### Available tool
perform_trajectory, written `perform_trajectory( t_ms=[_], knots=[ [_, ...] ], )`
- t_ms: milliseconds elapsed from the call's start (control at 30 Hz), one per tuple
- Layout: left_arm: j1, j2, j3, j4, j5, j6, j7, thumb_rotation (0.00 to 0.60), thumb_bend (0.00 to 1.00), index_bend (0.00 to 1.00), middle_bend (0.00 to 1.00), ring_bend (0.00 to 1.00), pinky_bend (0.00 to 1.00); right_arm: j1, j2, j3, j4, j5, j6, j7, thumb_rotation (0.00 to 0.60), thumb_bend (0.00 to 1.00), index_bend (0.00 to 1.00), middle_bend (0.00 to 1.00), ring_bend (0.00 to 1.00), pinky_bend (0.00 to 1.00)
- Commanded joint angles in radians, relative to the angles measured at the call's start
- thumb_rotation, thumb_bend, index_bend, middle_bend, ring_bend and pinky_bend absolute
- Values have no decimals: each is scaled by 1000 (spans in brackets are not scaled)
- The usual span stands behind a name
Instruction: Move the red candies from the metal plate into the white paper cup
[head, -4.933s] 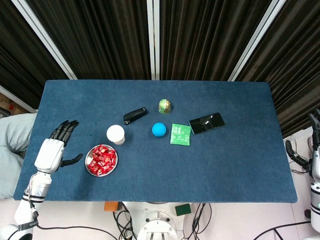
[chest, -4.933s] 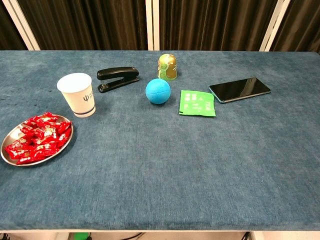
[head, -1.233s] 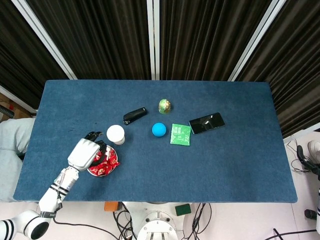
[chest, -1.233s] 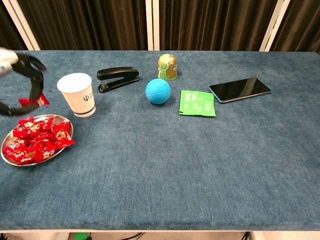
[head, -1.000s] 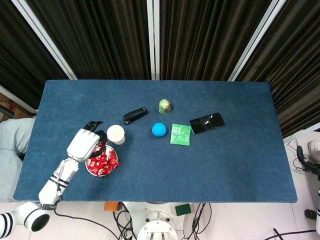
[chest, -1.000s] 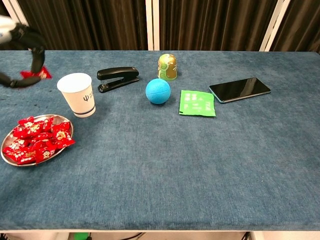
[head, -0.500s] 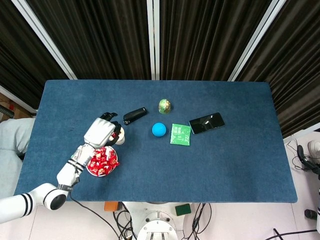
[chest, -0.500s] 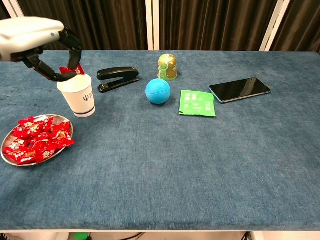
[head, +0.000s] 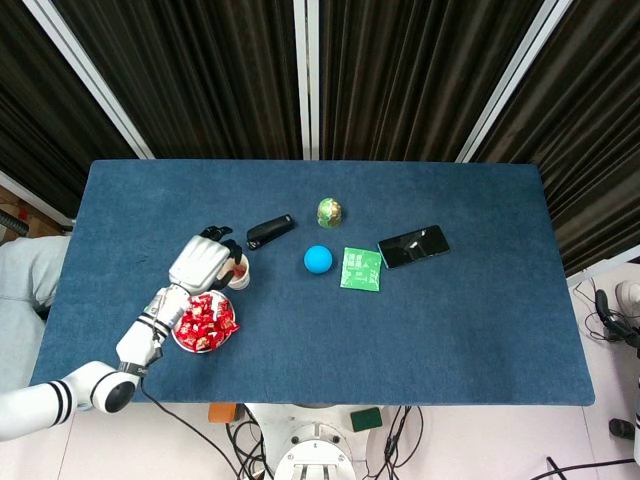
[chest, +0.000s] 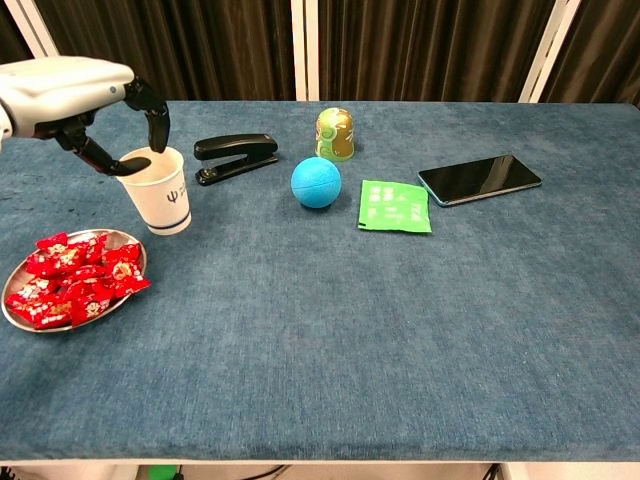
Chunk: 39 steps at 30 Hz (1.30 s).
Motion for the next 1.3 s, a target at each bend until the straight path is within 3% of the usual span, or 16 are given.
perform_trajectory(
  t_ms=[33,200,367,567,833,1300],
  knots=[
    [4,5,5,-6,0,7,2,600,351,461,406,148,227,0,0,-1,-1,-1,0,-1,600,340,0,0,0,0],
    [31,43,11,-64,29,75,8,600,352,449,386,142,227,0,4,0,-7,-4,4,-5,600,340,0,0,0,0],
    [109,136,38,-206,87,208,28,600,331,441,379,142,228,-1,9,2,-15,-6,8,-10,600,340,0,0,0,0],
    [198,197,135,-295,136,258,20,600,222,385,365,142,231,5,-1,-4,-11,-10,-3,-12,600,340,0,0,0,0],
    [241,115,195,-230,168,241,-46,600,207,246,282,122,233,13,-12,-14,-13,-28,-5,-23,600,341,0,0,0,0],
    [214,26,189,-135,174,163,-18,600,214,292,261,107,237,4,-10,-21,-11,-23,-6,-24,600,340,0,0,0,0]
  ],
)
